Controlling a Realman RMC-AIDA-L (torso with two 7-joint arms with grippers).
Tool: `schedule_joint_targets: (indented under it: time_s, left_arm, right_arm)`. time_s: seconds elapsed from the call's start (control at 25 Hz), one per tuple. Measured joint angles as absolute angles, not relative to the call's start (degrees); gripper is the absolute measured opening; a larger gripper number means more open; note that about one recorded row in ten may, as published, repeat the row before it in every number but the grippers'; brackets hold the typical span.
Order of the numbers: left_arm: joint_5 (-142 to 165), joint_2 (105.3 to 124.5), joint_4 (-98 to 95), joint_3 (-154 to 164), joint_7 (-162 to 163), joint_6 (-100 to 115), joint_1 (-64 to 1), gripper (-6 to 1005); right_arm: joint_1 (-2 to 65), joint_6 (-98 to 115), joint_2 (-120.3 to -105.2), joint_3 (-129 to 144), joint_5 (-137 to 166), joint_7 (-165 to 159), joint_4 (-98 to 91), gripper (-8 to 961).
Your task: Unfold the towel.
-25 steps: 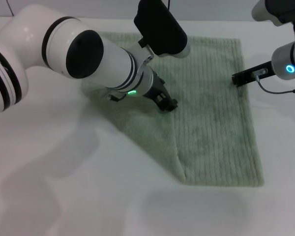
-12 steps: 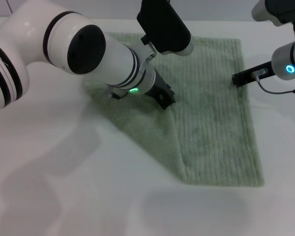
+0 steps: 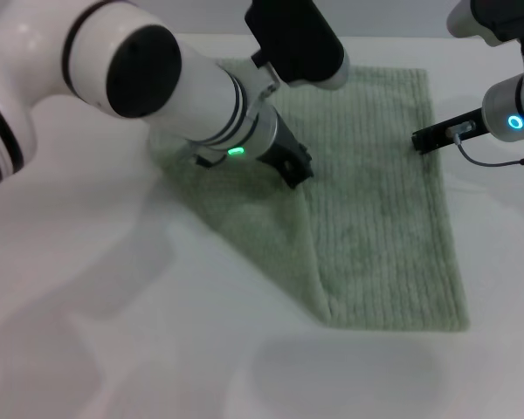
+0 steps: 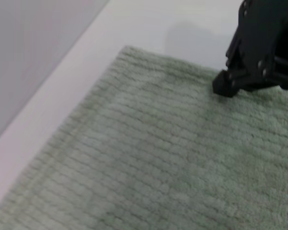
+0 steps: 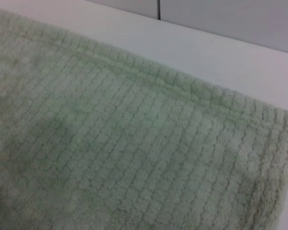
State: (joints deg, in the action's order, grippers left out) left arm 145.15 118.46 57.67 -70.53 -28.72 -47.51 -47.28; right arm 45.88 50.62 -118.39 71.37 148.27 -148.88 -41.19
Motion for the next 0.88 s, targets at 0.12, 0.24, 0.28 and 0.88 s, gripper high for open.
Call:
schedule_joint_targets:
  time_s: [0.12,0.24,0.28,0.88]
  left_arm:
    - [148.2,118.45,64.94,-73.29,-28.64,-51.21,-43.71,46]
    - [149.13,118.45,67.89,-74.42,-28.59,-52.69,-42.32,47]
    - [149.66,118.45,69.25,-74.94,-28.57,-53.56,-41.6,47]
    - [153.02,118.45,79.95,-77.56,-27.33,-59.71,-35.71,52]
  right_arm:
    - [45.9,50.62,-118.39,71.36,148.27,-148.87,-41.22,-1]
    - [45.91,50.62,-118.39,71.37,148.27,-148.87,-41.19,-1]
    - [45.92,50.62,-118.39,71.37,148.27,-148.88,-41.16,-1]
    - [45.97,50.22,-118.39,71.37,148.27,-148.88,-40.04,-1]
